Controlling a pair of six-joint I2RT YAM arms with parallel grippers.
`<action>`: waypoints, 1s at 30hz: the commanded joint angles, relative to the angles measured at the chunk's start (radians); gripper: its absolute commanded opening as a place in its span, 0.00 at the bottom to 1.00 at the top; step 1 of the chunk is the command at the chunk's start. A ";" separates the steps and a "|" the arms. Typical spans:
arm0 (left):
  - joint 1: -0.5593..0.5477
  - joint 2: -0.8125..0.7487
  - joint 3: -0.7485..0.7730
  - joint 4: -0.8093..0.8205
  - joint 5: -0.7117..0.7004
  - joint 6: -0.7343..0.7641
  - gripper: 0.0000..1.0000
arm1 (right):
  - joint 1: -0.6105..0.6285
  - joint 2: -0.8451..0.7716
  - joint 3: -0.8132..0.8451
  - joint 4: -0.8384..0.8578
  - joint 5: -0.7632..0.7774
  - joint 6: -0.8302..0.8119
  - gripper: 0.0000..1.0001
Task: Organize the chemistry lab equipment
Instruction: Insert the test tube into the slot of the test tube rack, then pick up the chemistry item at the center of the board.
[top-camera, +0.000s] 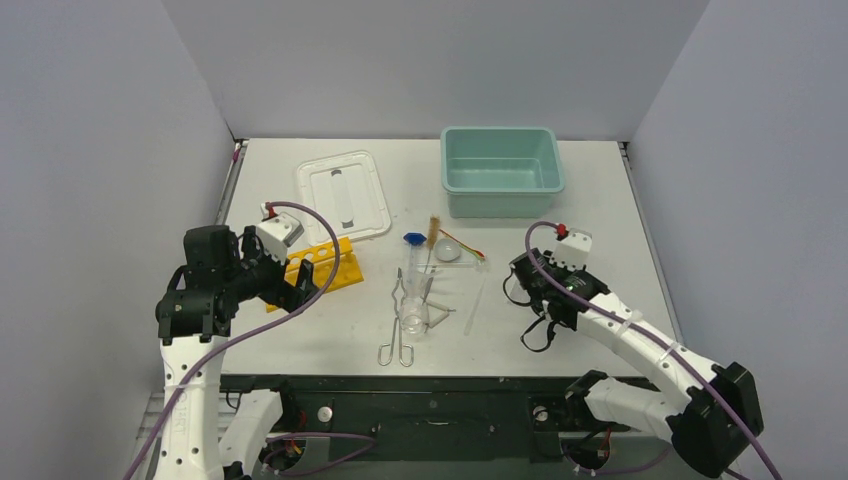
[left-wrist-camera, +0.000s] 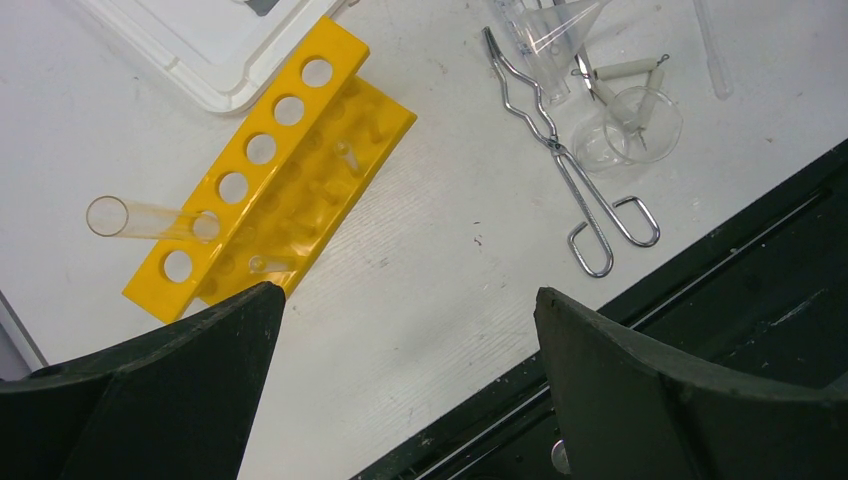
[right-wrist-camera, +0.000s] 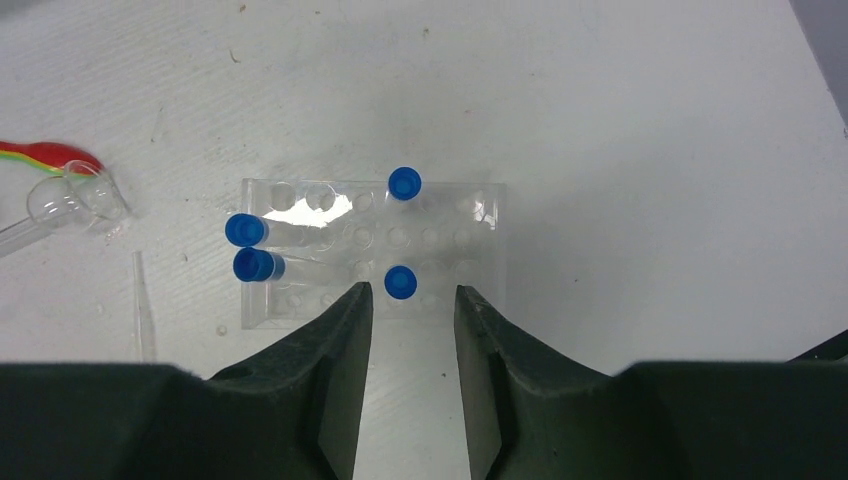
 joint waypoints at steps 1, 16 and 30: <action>0.002 -0.014 0.011 0.024 0.001 0.011 0.97 | 0.010 -0.080 0.053 -0.043 0.004 -0.011 0.32; 0.002 0.001 0.034 0.017 -0.015 0.004 0.97 | 0.329 0.061 -0.055 0.328 -0.291 0.088 0.20; 0.002 -0.004 0.057 -0.007 -0.036 0.015 0.97 | 0.222 0.319 -0.077 0.543 -0.197 0.113 0.20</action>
